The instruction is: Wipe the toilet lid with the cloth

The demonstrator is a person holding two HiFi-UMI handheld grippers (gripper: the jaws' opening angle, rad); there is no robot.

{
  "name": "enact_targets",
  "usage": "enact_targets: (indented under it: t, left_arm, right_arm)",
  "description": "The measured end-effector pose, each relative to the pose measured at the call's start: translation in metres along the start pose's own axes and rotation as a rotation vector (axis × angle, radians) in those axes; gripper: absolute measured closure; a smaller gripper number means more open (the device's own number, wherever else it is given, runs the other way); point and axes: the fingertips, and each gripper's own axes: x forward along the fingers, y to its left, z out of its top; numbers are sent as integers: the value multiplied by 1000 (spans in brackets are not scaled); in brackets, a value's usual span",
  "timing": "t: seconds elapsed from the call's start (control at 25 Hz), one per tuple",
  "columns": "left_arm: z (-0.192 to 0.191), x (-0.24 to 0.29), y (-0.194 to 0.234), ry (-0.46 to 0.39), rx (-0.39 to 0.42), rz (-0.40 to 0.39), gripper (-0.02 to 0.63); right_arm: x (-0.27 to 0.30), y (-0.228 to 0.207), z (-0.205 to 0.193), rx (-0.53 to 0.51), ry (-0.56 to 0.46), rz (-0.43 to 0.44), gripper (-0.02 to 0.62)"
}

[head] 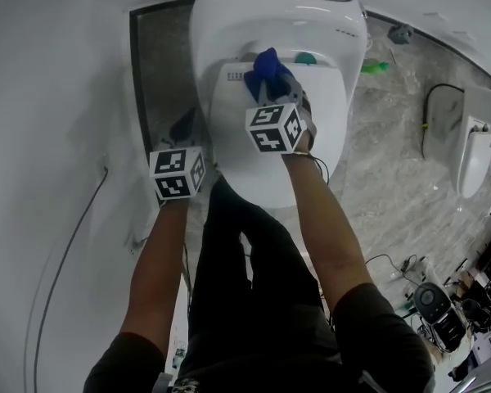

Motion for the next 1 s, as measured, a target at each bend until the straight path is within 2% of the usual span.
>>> enact_targets:
  t: [0.32, 0.44, 0.56, 0.72, 0.8, 0.88, 1.0]
  left_arm:
    - [4, 11, -34, 25, 21, -74, 594]
    - [2, 13, -47, 24, 7, -121, 594]
    - [-1, 13, -55, 21, 9, -148, 594]
    - [-3, 11, -58, 18, 19, -147, 594]
    - [-5, 9, -56, 14, 5, -140, 594]
    - [-8, 6, -51, 10, -25, -137, 595]
    - [-18, 1, -39, 9, -53, -107, 594]
  right_arm:
    - [-13, -118, -73, 130, 80, -147, 522]
    - [-12, -154, -102, 179, 130, -170, 522]
    - [-9, -170, -119, 191, 159, -156, 523]
    - [-10, -172, -120, 177, 158, -168, 523]
    - [-20, -160, -107, 167, 118, -173, 522]
    - [-35, -130, -83, 157, 46, -128, 522]
    - [-56, -58, -44, 153, -26, 12, 522]
